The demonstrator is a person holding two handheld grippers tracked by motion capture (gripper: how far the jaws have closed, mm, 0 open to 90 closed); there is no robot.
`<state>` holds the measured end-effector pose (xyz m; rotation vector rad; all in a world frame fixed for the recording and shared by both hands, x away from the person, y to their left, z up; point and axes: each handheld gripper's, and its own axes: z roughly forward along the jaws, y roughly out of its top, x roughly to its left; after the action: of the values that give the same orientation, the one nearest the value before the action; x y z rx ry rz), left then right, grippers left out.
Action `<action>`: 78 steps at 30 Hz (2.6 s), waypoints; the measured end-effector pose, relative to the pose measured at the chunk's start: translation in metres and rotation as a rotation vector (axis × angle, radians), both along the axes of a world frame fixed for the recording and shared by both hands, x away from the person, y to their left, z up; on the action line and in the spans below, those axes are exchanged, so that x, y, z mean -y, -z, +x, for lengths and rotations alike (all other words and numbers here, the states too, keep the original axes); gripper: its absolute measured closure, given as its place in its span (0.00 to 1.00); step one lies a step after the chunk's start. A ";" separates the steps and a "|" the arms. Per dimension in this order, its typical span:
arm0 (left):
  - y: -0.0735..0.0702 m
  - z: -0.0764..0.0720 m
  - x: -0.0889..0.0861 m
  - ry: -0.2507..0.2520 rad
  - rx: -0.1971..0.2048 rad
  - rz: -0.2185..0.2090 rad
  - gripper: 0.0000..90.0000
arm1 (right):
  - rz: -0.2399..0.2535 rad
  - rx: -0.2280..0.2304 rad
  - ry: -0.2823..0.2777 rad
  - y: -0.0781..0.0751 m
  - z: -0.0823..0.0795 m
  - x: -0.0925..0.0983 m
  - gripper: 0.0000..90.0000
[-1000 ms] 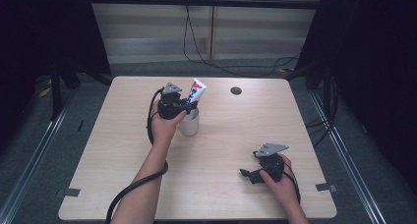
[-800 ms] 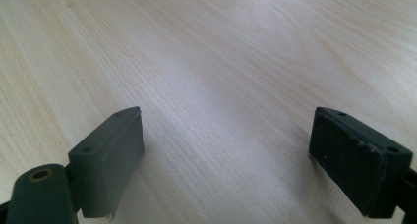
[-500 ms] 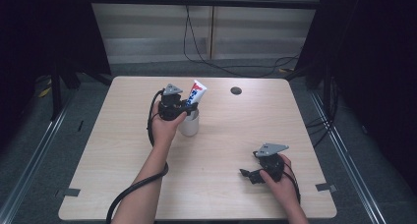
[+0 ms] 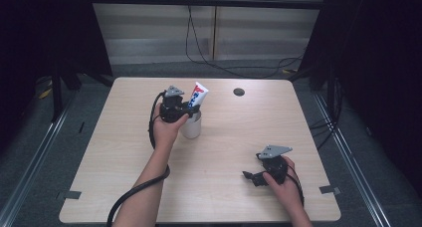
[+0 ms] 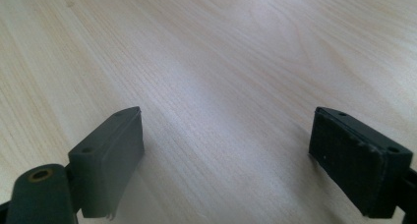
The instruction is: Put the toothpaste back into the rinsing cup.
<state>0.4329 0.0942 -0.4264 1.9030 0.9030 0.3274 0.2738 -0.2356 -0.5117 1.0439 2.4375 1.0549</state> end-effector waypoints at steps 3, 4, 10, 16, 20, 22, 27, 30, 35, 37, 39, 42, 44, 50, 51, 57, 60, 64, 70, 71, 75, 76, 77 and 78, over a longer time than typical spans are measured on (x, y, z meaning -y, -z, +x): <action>0.001 0.000 0.000 -0.002 -0.009 0.005 0.68 | 0.002 0.000 -0.001 0.000 0.000 0.000 0.14; 0.002 0.000 0.000 -0.003 -0.010 0.010 0.68 | 0.000 0.000 0.000 0.000 0.000 0.000 0.14; 0.004 0.000 0.001 -0.002 -0.015 0.013 0.68 | 0.002 0.000 -0.001 0.000 0.000 0.000 0.14; 0.003 0.000 0.002 0.001 -0.016 0.021 0.67 | 0.002 0.000 -0.001 0.000 0.000 0.000 0.14; 0.002 -0.001 0.000 -0.002 -0.019 0.022 0.66 | 0.002 0.000 -0.001 0.000 0.000 0.000 0.14; 0.002 -0.001 0.000 0.000 -0.018 0.024 0.66 | 0.002 0.000 -0.001 0.000 0.000 0.000 0.14; 0.002 -0.001 0.001 0.005 -0.017 0.029 0.66 | 0.002 0.000 -0.001 0.000 0.000 0.000 0.14; 0.002 -0.002 0.001 0.004 -0.018 0.036 0.65 | 0.002 0.000 -0.001 0.000 0.000 0.000 0.14; 0.004 -0.001 0.000 0.000 -0.025 0.041 0.65 | 0.002 0.000 -0.001 0.000 0.000 0.000 0.14; 0.004 -0.001 0.000 0.002 -0.025 0.048 0.64 | 0.002 0.000 -0.001 0.000 0.000 0.000 0.14; 0.004 -0.001 0.000 0.007 -0.026 0.058 0.64 | 0.002 0.000 -0.001 0.000 0.000 0.000 0.14; 0.004 -0.002 0.000 0.004 -0.025 0.059 0.64 | 0.002 0.000 -0.001 0.000 0.000 0.000 0.14; 0.004 -0.002 0.000 0.002 -0.025 0.059 0.63 | 0.002 -0.001 -0.001 0.000 0.000 0.000 0.14; 0.005 -0.001 0.001 -0.002 -0.034 0.086 0.55 | 0.002 -0.001 -0.002 0.000 0.000 0.000 0.14; 0.007 -0.002 0.001 -0.009 -0.034 0.071 0.54 | 0.002 0.000 -0.001 0.000 0.000 0.000 0.14; 0.006 -0.003 0.001 -0.003 -0.012 0.060 0.52 | 0.002 0.000 -0.002 0.000 0.000 0.000 0.14; -0.004 -0.004 0.000 0.003 0.033 0.005 0.51 | 0.003 -0.001 -0.001 0.000 0.000 0.000 0.14; -0.018 -0.005 0.001 0.013 0.063 0.024 0.51 | 0.002 0.000 -0.001 0.000 0.000 0.000 0.14; -0.017 -0.006 -0.002 0.009 0.050 0.018 0.46 | 0.002 0.000 -0.001 0.000 0.000 0.000 0.14; -0.017 -0.006 -0.003 0.009 0.049 0.018 0.43 | 0.002 -0.001 -0.001 0.000 0.000 0.000 0.14; -0.017 -0.006 -0.004 0.019 0.047 0.035 0.36 | 0.002 0.000 -0.001 0.000 0.000 0.000 0.14; -0.017 -0.006 -0.003 0.016 0.049 0.037 0.34 | 0.002 0.000 -0.001 0.000 0.000 0.000 0.14; -0.017 -0.006 -0.003 0.018 0.055 0.052 0.32 | 0.002 0.000 -0.001 0.000 0.000 0.000 0.14; -0.017 -0.007 -0.003 0.022 0.064 0.062 0.30 | 0.002 0.000 -0.001 0.000 0.000 0.000 0.14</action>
<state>0.4264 0.0975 -0.4089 1.9472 0.8371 0.4050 0.2739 -0.2356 -0.5118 1.0436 2.4377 1.0579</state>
